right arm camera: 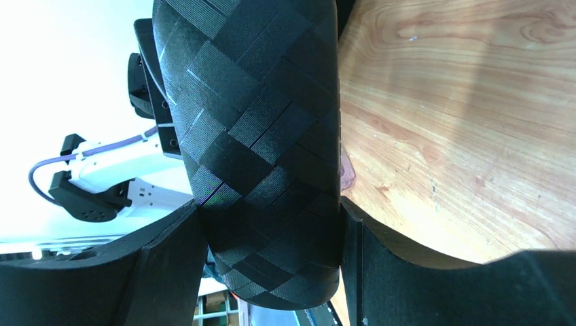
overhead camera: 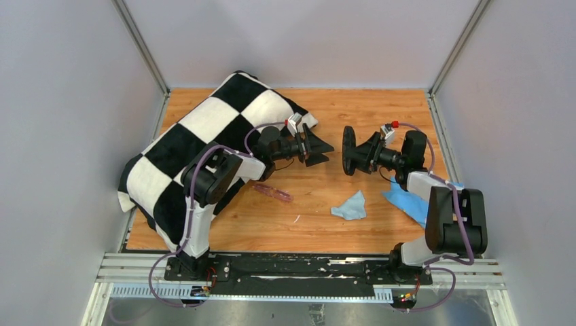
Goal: Organize the sunglasses
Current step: Pick up the sunglasses case from the center of the board, then open the sunglasses case.
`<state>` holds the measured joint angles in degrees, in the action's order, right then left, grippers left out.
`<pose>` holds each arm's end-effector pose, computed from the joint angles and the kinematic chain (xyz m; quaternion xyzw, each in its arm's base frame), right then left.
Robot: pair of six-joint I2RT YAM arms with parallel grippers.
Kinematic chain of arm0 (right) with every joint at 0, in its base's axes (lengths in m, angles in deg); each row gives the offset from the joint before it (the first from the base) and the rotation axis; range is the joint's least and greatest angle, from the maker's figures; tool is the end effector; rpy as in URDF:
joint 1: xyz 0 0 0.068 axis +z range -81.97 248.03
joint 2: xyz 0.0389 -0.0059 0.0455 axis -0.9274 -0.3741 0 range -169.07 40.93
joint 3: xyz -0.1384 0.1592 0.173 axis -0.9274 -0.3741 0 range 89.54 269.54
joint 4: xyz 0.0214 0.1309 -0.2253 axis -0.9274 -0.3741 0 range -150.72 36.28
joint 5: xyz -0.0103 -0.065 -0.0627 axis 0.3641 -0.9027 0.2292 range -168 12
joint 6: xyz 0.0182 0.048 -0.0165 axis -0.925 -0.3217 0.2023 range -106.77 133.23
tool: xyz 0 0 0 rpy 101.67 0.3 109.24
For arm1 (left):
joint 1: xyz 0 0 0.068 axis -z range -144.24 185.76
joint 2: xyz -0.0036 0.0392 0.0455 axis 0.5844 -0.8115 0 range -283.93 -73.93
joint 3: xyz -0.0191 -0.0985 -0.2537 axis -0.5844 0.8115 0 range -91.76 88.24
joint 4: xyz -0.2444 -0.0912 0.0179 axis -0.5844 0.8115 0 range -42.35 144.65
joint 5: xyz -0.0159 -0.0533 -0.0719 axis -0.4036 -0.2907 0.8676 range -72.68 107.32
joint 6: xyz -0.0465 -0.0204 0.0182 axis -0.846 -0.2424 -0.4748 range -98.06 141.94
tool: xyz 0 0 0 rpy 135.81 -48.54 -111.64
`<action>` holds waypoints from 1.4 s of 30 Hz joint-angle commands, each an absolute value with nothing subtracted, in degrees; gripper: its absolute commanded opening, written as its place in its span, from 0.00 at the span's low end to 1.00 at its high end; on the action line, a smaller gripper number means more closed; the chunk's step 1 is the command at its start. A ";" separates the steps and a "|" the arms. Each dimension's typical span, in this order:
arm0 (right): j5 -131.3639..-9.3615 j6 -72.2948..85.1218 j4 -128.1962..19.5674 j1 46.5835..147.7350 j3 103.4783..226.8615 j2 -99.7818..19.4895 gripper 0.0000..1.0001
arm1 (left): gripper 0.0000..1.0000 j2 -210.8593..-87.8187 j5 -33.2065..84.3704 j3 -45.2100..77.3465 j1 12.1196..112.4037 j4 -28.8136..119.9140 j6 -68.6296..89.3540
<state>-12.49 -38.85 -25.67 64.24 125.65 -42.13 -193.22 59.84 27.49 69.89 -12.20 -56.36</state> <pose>0.2848 0.0136 0.2088 0.0426 0.7518 0.6017 0.2661 0.3411 -0.2603 0.1684 -0.0046 0.7011 -0.6949 0.1600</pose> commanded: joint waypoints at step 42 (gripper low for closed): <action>-6.63 -72.88 26.07 73.09 120.86 -57.62 0.50 | 0.99 -196.24 61.72 26.37 70.87 -24.34 -64.17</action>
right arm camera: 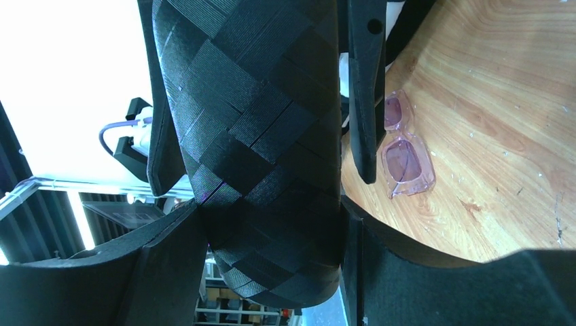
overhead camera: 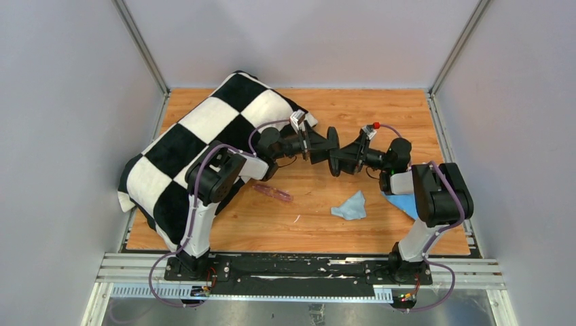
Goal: Organize the sunglasses
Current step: Open the sunglasses case.
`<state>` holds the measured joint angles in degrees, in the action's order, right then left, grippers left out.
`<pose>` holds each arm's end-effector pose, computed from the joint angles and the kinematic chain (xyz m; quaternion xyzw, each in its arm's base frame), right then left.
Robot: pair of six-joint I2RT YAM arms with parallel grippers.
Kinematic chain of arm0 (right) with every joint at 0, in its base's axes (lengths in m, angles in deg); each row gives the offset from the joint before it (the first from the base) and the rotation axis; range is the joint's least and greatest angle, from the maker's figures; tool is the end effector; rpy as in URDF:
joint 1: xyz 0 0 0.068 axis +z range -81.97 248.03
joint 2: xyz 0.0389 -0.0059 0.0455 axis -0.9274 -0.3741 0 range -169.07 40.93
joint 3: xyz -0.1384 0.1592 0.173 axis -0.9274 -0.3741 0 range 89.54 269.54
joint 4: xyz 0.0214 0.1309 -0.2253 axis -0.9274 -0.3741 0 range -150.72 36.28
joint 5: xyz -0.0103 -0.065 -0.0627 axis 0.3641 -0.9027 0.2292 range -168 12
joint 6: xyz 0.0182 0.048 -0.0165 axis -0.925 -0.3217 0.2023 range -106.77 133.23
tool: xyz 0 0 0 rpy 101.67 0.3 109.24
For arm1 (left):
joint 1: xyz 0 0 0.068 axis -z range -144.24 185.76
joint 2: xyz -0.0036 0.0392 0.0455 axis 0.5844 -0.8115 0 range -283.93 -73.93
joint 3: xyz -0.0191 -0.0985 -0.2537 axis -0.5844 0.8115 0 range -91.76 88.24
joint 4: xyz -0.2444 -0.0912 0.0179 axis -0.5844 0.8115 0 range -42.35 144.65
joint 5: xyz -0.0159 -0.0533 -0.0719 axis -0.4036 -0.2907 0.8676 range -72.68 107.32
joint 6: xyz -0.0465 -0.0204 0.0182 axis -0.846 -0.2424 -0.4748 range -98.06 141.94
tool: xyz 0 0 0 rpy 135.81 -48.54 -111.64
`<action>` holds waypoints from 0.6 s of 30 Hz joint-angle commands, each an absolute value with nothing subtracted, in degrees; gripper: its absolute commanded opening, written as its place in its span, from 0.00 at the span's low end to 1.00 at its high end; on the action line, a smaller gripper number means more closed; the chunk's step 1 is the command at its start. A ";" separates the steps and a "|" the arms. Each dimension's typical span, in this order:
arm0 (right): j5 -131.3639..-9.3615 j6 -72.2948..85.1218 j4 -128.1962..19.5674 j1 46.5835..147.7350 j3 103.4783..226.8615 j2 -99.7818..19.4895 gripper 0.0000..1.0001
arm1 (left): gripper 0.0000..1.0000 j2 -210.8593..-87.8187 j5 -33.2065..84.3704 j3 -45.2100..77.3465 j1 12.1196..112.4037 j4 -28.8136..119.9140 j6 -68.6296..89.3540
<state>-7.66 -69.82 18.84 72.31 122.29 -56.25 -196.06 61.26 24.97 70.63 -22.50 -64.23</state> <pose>0.2947 0.0557 0.1925 0.0035 0.6900 0.6994 0.1861 0.3437 -0.2697 0.1779 0.0063 0.6553 -0.7410 0.1464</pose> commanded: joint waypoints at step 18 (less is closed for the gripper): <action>-7.14 -76.67 32.93 73.04 118.97 -61.21 0.49 | 0.33 -196.80 61.58 26.94 70.61 -25.73 -65.93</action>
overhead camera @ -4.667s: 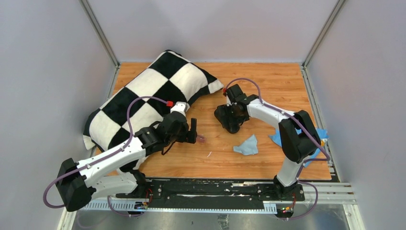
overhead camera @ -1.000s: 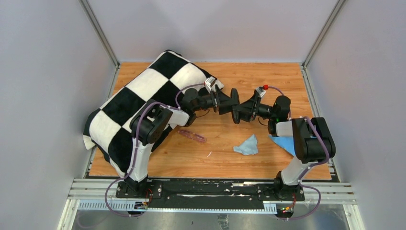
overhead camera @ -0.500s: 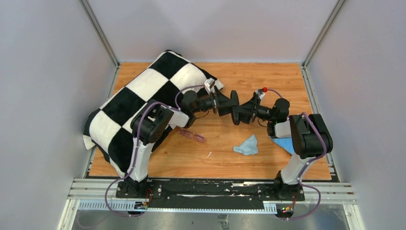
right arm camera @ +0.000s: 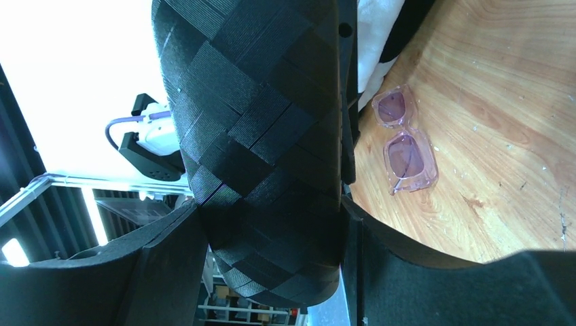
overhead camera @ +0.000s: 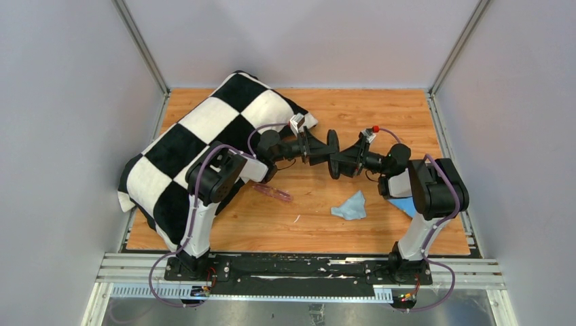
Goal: Organize the sunglasses
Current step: Open the sunglasses case.
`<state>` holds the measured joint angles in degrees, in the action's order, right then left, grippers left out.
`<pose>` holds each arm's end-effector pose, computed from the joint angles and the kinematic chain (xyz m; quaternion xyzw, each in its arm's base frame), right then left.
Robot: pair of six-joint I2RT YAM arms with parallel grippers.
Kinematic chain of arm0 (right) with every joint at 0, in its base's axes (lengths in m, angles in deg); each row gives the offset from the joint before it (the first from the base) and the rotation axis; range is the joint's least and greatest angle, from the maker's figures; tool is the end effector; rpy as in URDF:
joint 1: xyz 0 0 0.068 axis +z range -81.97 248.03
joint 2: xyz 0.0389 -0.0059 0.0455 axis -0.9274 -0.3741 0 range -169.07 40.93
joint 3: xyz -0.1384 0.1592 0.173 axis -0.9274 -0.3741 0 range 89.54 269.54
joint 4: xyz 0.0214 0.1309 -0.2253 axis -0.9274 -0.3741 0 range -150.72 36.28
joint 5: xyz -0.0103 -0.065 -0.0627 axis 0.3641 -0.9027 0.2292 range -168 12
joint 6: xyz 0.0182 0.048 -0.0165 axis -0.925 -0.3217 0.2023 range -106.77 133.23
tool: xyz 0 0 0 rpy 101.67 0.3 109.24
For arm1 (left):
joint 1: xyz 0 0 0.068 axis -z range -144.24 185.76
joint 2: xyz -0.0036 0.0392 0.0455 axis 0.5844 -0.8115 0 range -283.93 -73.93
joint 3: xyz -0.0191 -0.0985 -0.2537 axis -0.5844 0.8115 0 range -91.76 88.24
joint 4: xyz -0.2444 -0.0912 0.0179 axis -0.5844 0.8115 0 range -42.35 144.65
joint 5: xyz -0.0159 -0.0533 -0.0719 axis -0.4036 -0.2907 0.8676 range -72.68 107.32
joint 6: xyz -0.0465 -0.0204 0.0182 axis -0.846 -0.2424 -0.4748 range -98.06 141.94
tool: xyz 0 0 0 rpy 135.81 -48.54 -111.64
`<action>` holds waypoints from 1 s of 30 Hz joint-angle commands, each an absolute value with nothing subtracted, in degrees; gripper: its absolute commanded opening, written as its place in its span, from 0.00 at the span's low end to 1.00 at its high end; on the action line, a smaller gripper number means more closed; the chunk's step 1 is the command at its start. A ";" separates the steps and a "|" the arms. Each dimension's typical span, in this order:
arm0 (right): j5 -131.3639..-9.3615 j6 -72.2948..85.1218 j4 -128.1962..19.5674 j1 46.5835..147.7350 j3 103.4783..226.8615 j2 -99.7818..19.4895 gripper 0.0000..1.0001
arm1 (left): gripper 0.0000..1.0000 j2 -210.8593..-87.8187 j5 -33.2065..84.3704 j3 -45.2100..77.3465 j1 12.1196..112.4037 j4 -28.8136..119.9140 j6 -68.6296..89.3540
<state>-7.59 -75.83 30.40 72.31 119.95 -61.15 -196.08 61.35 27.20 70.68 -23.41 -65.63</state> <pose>0.2899 0.0553 0.1765 0.0130 0.6809 0.7111 0.1745 0.3380 -0.2662 0.1687 -0.0071 0.6617 -0.7384 0.1302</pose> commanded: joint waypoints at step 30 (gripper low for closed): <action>-13.76 -84.54 37.64 68.63 115.64 -66.67 0.69 | 0.00 -191.47 62.66 33.68 67.32 -35.05 -71.05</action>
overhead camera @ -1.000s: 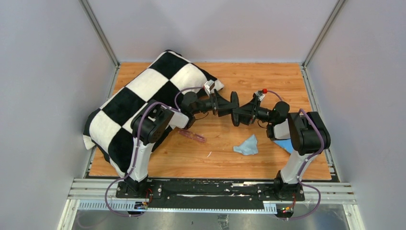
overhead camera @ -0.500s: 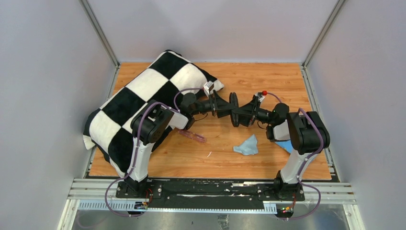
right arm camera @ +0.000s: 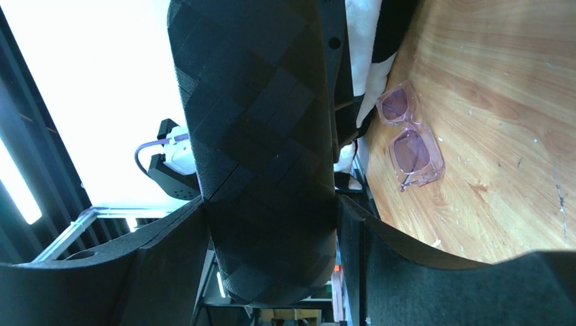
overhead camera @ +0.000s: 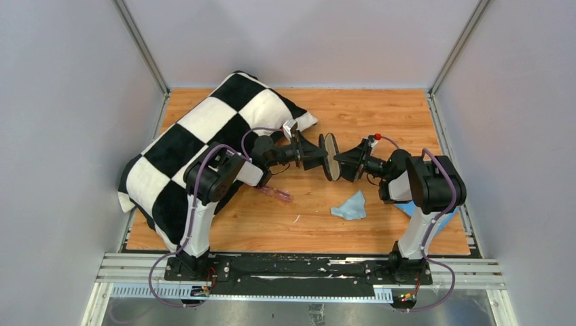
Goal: Organize the sunglasses
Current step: Open the sunglasses case.
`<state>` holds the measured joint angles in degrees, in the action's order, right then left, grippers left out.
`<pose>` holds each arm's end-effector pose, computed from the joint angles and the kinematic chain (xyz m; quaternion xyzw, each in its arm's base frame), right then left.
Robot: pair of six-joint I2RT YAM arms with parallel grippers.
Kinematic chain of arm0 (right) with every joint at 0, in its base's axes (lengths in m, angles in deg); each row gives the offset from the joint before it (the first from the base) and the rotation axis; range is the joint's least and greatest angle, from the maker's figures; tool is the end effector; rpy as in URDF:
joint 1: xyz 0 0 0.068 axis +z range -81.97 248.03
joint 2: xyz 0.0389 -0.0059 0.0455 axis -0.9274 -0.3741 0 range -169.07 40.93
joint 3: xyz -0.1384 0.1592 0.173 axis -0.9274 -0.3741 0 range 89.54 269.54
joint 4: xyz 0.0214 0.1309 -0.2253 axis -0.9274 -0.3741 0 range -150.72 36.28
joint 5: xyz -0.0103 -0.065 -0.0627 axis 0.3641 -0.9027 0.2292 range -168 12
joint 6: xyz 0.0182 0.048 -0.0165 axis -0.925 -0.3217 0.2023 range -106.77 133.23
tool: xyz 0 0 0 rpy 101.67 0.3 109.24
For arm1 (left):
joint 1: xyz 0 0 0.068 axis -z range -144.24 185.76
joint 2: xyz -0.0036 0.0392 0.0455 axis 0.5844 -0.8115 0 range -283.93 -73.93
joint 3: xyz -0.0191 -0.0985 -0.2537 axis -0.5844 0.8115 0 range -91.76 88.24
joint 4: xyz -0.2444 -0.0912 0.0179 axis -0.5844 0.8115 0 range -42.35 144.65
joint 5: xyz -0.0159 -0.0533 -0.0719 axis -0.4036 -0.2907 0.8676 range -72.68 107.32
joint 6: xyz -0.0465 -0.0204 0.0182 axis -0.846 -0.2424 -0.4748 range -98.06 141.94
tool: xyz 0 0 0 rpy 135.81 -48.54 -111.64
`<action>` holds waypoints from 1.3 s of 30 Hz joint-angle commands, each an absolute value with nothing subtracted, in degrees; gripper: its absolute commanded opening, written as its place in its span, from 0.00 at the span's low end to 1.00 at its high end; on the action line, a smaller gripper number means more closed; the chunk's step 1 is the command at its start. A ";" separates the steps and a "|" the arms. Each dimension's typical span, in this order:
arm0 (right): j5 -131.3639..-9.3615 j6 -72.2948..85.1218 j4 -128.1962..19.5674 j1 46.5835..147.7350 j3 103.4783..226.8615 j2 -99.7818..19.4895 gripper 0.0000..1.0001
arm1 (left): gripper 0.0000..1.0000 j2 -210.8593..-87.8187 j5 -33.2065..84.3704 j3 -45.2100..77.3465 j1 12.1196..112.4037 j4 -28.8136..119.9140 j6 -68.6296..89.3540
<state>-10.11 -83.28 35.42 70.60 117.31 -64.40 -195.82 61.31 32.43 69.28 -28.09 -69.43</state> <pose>0.2850 0.0458 0.1594 0.0881 0.6741 0.7182 0.1485 0.3297 -0.2481 0.1547 -0.0387 0.6619 -0.7399 0.1136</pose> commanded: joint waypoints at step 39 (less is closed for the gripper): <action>-16.31 -91.43 37.69 68.57 117.64 -70.99 0.49 | 0.00 -186.87 67.65 34.10 67.23 -40.55 -68.13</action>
